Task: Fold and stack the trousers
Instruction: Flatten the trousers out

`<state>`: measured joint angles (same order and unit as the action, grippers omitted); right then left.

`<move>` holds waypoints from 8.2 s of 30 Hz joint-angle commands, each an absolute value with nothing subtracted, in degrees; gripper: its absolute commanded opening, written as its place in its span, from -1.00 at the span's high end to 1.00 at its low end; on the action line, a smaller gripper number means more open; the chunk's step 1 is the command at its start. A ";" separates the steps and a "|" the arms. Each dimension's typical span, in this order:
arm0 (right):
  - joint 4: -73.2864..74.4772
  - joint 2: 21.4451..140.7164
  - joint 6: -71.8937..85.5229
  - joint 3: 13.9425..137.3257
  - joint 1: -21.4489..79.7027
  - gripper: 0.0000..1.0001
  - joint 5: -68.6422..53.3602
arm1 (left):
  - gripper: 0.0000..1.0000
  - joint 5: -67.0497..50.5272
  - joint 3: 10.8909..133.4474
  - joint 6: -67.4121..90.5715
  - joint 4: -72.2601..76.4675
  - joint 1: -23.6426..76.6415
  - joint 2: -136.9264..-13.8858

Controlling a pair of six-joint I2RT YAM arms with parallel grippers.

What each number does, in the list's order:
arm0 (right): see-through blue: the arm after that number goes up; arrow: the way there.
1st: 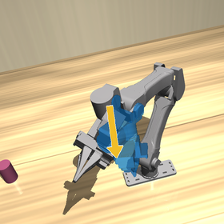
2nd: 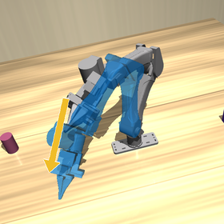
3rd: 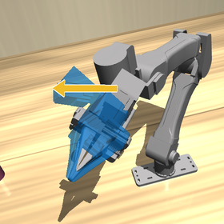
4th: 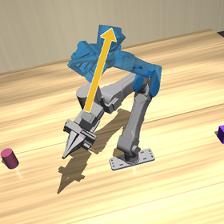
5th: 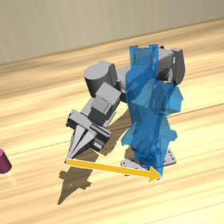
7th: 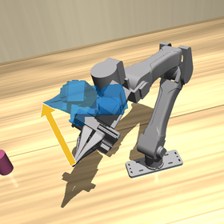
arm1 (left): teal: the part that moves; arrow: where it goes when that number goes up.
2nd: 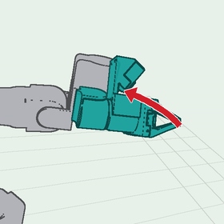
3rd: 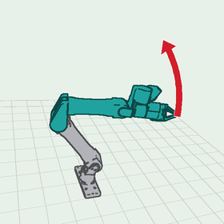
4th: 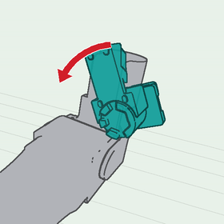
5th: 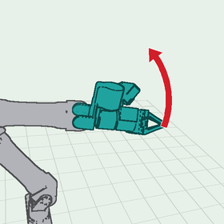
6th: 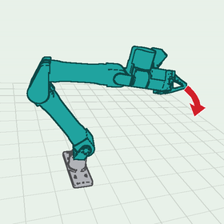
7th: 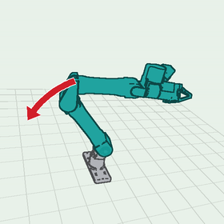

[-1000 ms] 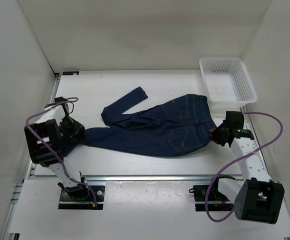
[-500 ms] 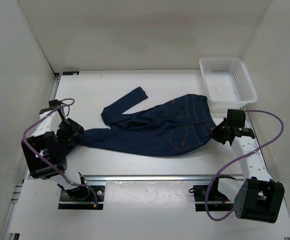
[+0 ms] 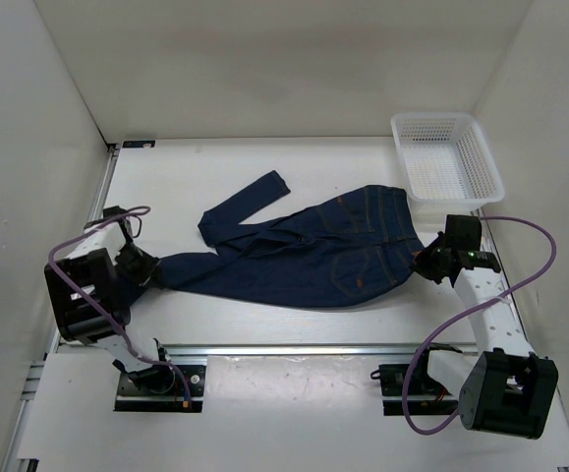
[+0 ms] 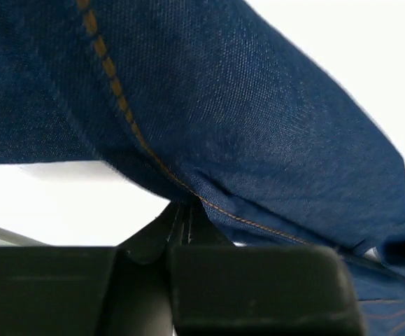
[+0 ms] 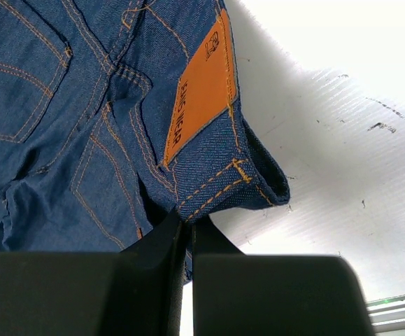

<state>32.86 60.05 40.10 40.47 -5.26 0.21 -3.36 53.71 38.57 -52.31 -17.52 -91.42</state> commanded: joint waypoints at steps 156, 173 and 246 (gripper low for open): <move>35.60 55.37 35.42 44.74 -6.06 0.97 -0.44 | 0.72 30.42 81.39 22.85 -50.45 -2.02 -108.02; 40.43 52.13 35.42 49.83 -6.06 0.99 1.32 | 0.79 26.37 81.29 30.23 -74.76 -2.38 -84.21; 40.08 49.92 35.95 48.52 -5.54 0.97 0.17 | -0.63 7.65 69.18 24.26 -64.06 6.77 -91.94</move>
<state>41.85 50.98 36.45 48.86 -5.87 0.16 6.44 71.44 24.01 -62.02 5.96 -96.12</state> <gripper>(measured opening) 0.023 0.832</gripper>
